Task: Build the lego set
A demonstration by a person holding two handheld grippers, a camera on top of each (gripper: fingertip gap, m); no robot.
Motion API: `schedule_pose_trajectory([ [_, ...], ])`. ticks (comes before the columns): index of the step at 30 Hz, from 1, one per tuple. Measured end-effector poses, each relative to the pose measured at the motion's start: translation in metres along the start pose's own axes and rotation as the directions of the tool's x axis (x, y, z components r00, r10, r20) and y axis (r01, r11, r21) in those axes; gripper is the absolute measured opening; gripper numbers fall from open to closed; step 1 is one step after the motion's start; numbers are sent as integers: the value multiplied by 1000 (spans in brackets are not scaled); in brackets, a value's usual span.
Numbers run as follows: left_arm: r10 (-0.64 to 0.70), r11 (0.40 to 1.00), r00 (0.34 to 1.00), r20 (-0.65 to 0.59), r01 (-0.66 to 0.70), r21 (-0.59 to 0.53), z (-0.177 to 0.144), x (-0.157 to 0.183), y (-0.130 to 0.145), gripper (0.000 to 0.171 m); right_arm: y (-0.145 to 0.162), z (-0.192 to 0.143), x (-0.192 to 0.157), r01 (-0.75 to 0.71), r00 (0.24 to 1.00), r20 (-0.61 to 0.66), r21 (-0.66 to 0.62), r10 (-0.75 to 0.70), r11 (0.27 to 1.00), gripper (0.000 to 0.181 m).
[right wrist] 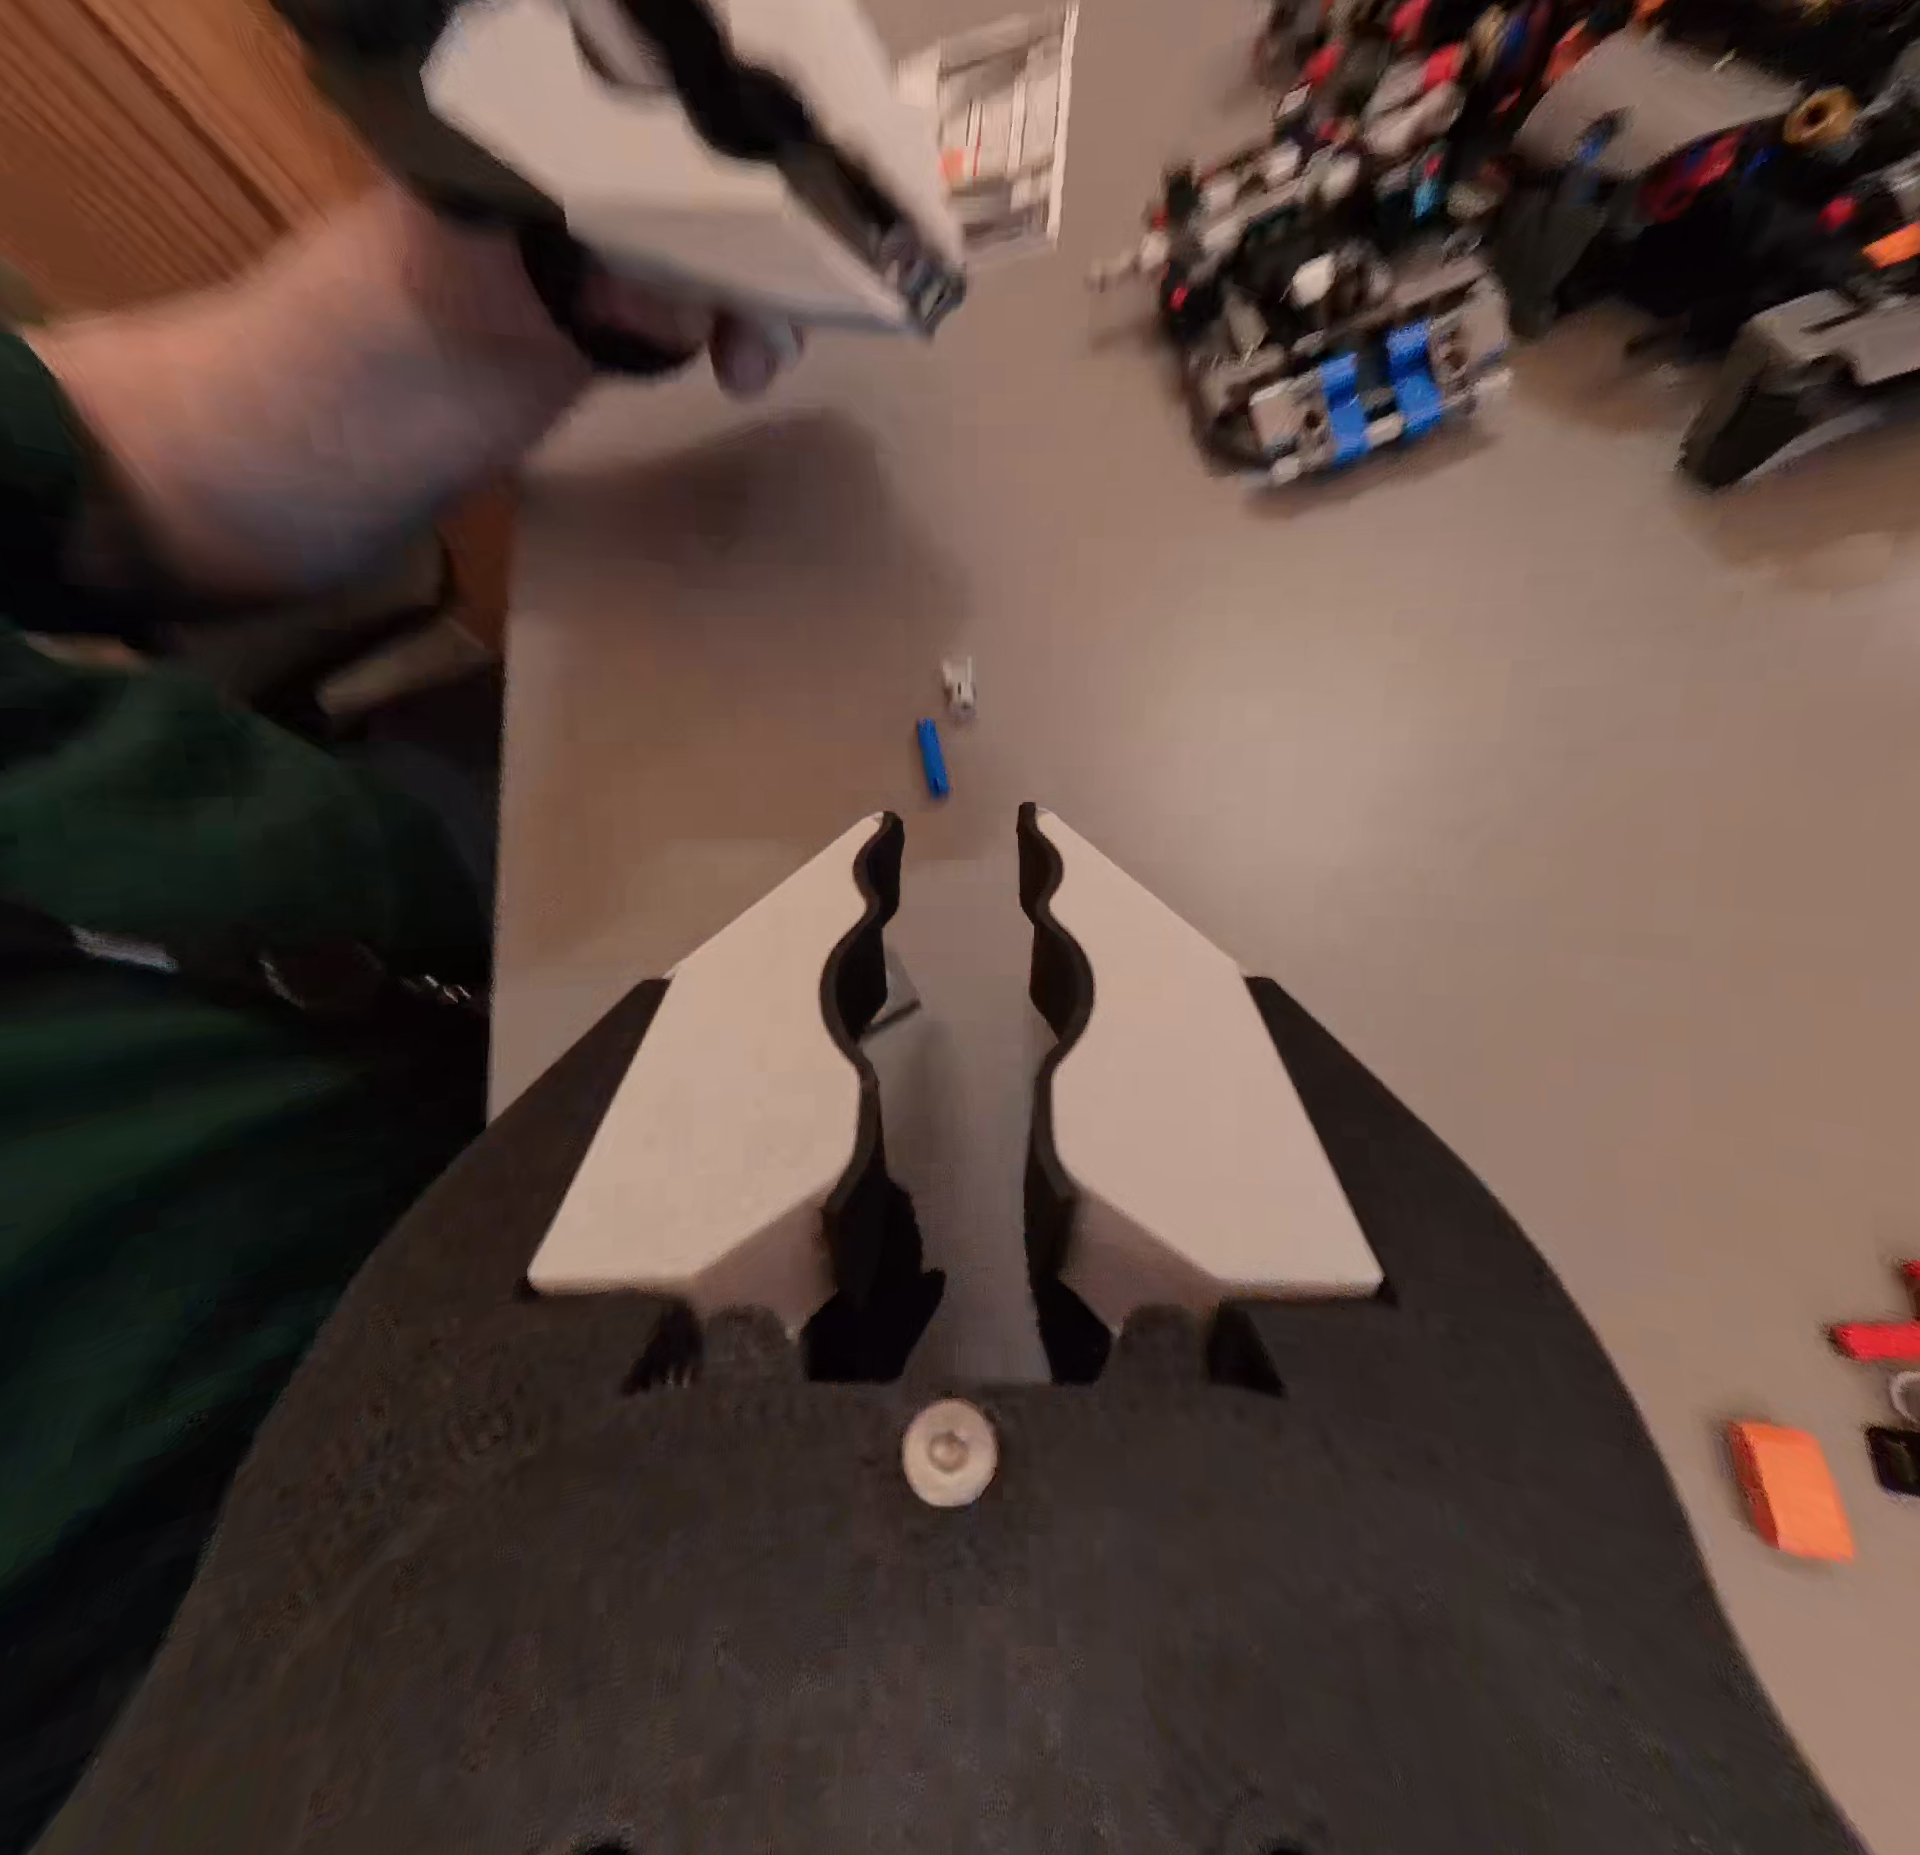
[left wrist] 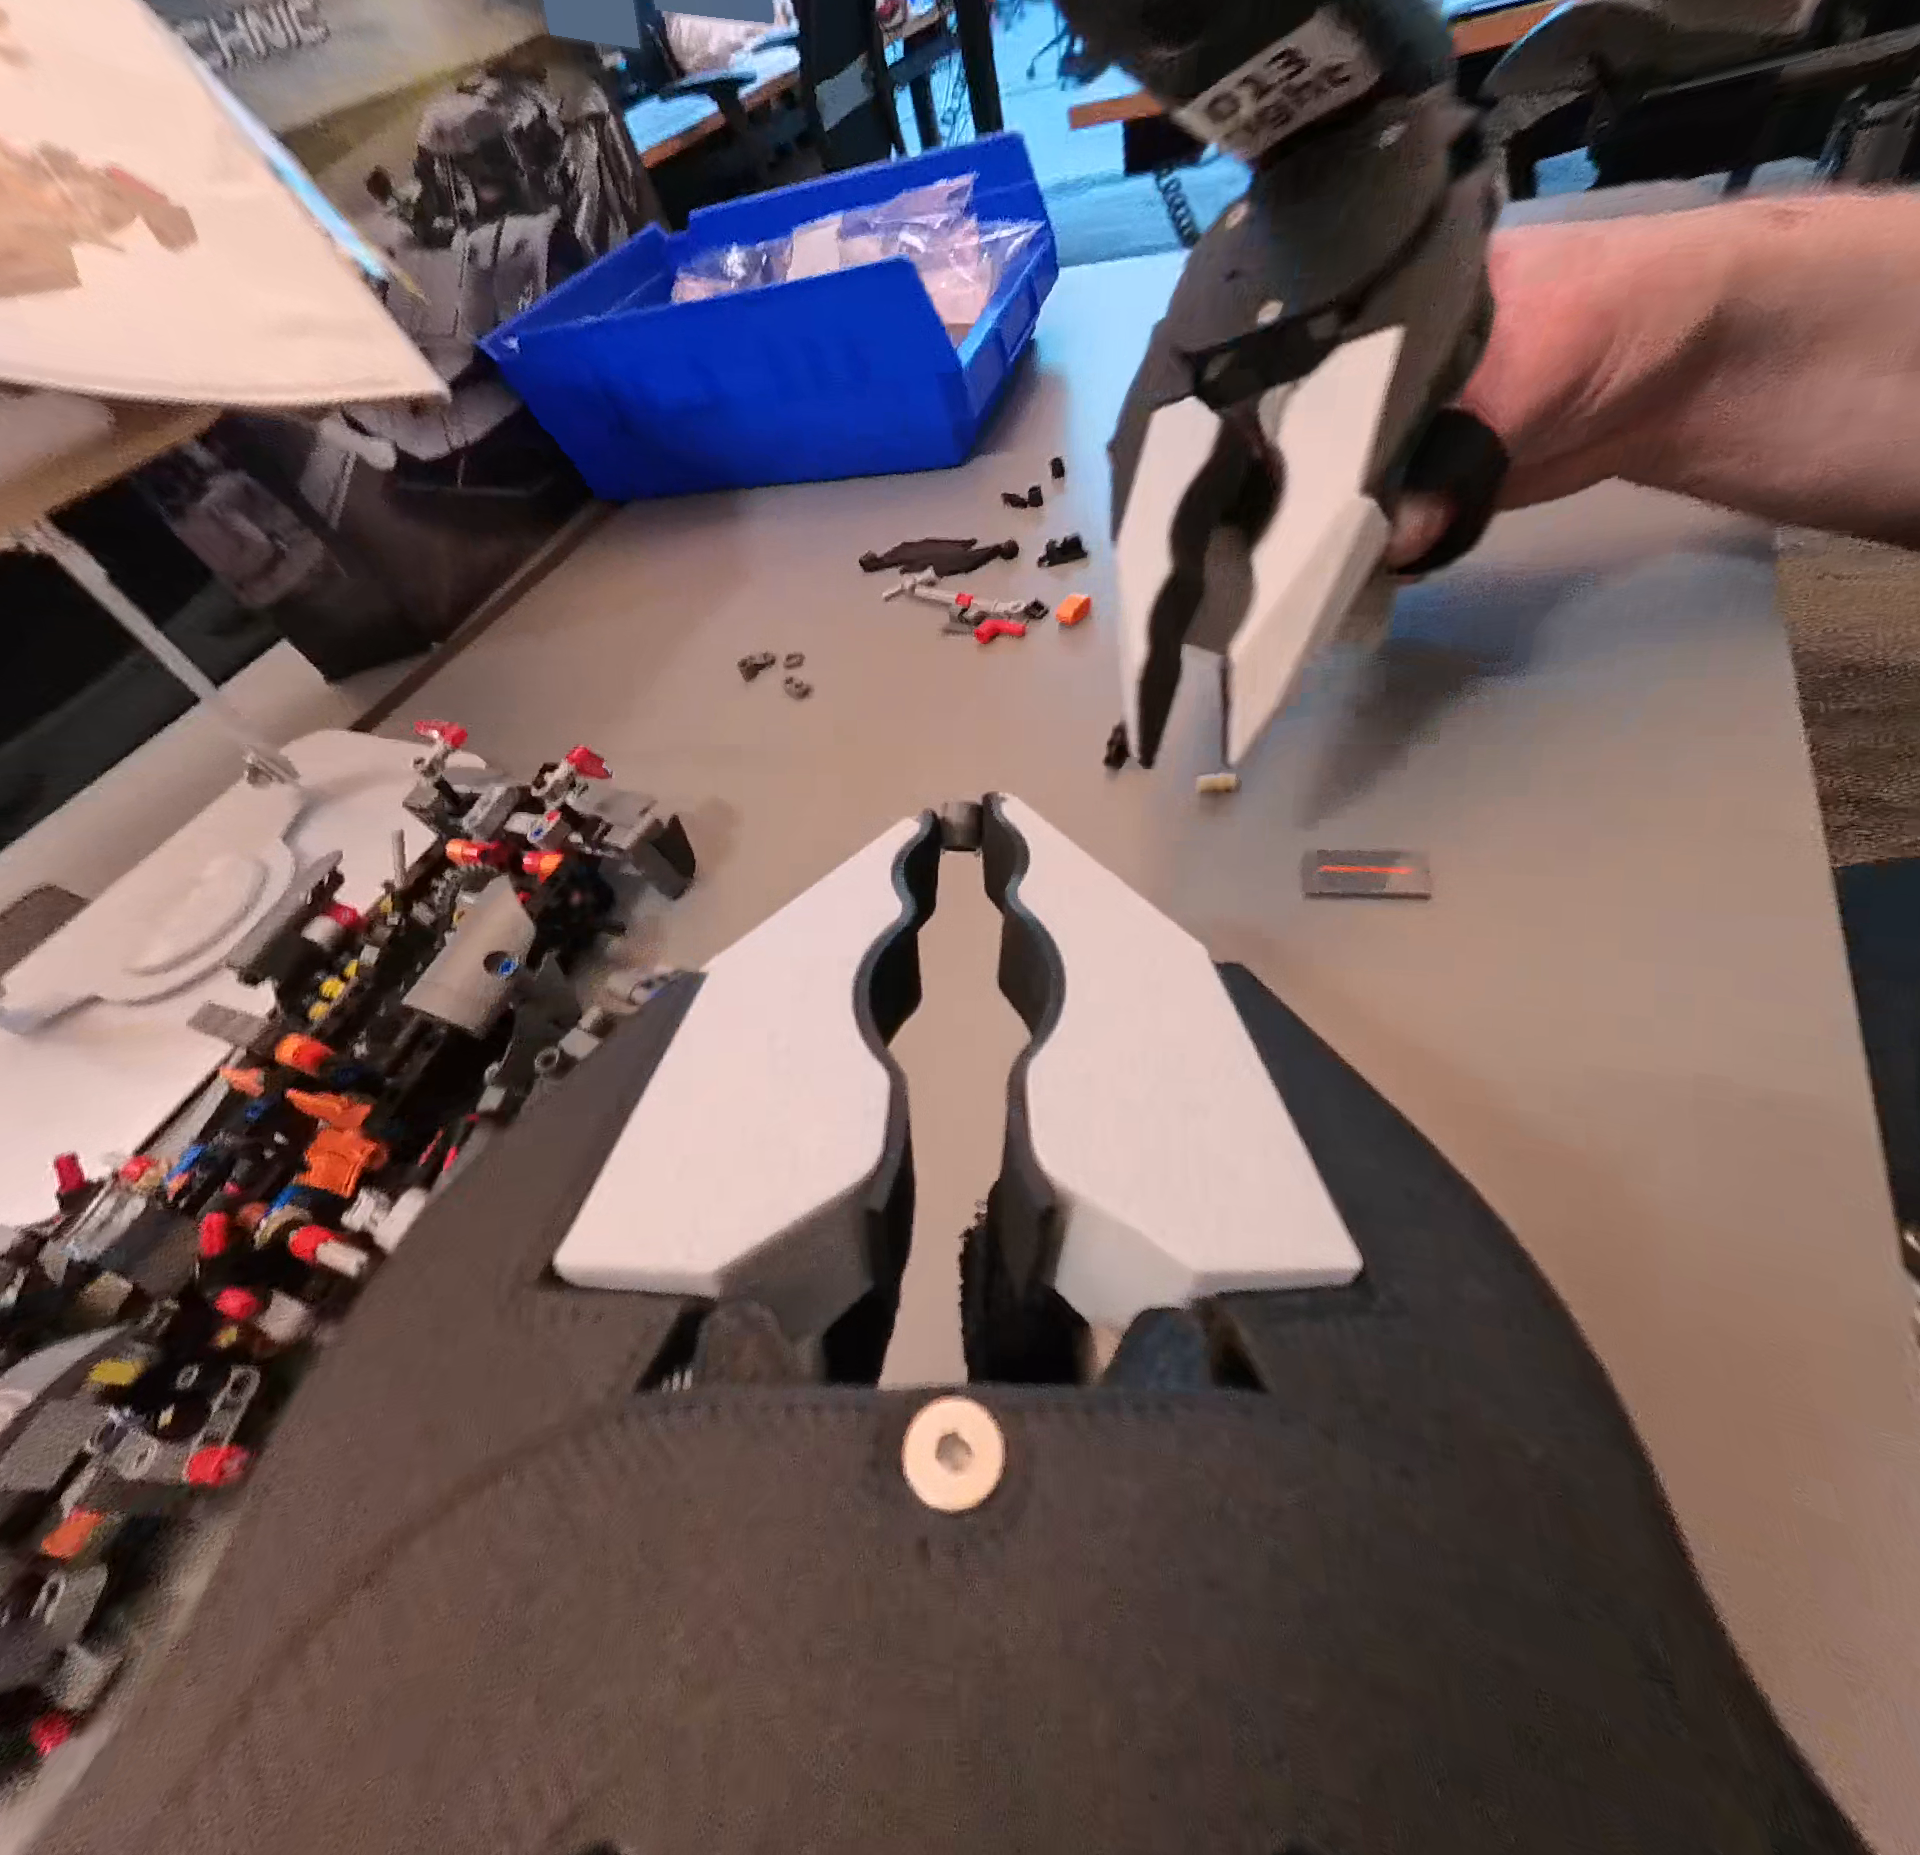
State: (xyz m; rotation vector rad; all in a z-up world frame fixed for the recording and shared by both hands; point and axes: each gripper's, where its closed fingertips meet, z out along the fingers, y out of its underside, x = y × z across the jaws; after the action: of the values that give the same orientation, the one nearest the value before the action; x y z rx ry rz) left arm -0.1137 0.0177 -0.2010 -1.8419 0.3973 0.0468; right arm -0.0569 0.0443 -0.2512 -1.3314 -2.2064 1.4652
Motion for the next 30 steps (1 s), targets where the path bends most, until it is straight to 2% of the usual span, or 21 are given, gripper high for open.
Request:
schedule_pose_trajectory([
  [2,-13,999,1000,-5,13,-30,-1,-1,8,6,11,12,-3,86,996,-31,-96,-89,992,20],
  [4,-26,998,999,-24,24,-54,-1,1,13,6,14,24,-9,156,986,-34,-139,-162,978,19],
  [11,-66,993,996,-61,60,-100,-1,7,26,6,20,52,-4,236,966,-44,-251,-255,939,12],
  [14,-103,992,992,-79,97,-77,-3,8,25,6,19,58,-6,234,968,-25,-246,-248,940,2],
  [22,-192,981,973,-128,194,-1,-9,7,20,5,9,55,-8,234,970,-24,-189,-243,954,2],
  [26,-171,984,974,-146,176,17,-10,9,18,5,-10,42,-9,251,964,-60,-110,-259,962,2],
  [30,-83,996,990,-118,81,-21,-8,10,19,6,-33,26,-8,271,957,-99,-27,-272,962,2],
])
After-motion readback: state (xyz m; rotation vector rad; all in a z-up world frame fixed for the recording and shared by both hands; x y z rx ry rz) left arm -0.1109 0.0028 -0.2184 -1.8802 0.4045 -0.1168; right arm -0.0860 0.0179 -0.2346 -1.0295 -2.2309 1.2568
